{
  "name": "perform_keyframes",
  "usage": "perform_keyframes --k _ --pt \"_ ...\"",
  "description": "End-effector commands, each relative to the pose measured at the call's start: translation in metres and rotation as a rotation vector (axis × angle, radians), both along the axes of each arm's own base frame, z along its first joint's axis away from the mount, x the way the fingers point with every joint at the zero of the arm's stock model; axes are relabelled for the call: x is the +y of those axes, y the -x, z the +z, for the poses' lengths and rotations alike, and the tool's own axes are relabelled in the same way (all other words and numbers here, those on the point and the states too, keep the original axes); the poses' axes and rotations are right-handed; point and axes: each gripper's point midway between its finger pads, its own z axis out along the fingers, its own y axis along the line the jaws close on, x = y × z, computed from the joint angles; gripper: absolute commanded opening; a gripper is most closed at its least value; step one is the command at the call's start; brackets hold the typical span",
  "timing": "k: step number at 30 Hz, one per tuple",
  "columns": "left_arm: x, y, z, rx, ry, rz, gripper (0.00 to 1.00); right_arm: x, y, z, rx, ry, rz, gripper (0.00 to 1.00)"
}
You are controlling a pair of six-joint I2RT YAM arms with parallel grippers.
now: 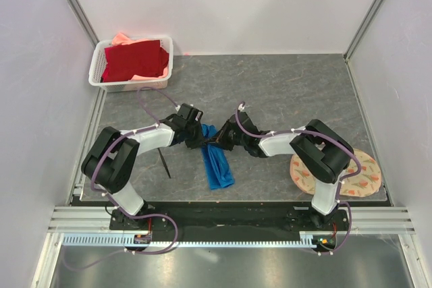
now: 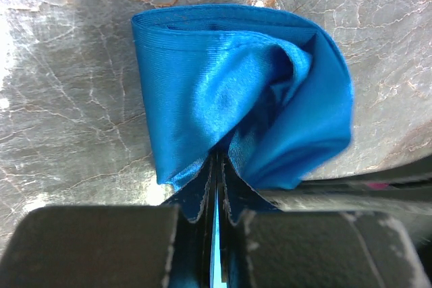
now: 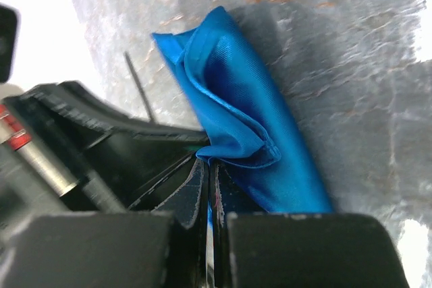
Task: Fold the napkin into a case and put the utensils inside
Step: Fold the 2/3-rectangle-folded napkin at the center of the board.
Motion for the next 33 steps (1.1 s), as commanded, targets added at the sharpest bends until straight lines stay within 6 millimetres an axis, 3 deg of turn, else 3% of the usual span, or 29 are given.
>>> perform_keyframes --k 1,13,23,27,33 --pt "-0.003 0.001 0.002 -0.011 0.017 -0.021 0.05 0.0 -0.014 -0.013 -0.021 0.006 -0.074 0.01" --pt "0.004 0.006 0.049 -0.097 0.019 -0.056 0.09 -0.01 -0.014 -0.028 -0.12 0.111 -0.003 0.09" --pt "-0.036 0.045 0.078 -0.124 0.234 -0.233 0.35 -0.004 -0.009 -0.012 -0.13 0.114 0.087 0.18" --pt "-0.05 0.064 0.074 -0.057 0.285 -0.261 0.36 0.002 -0.004 -0.009 -0.097 0.056 0.092 0.2" --pt "-0.044 0.078 0.047 0.035 0.193 -0.188 0.41 0.003 -0.003 -0.007 -0.093 0.045 0.096 0.2"
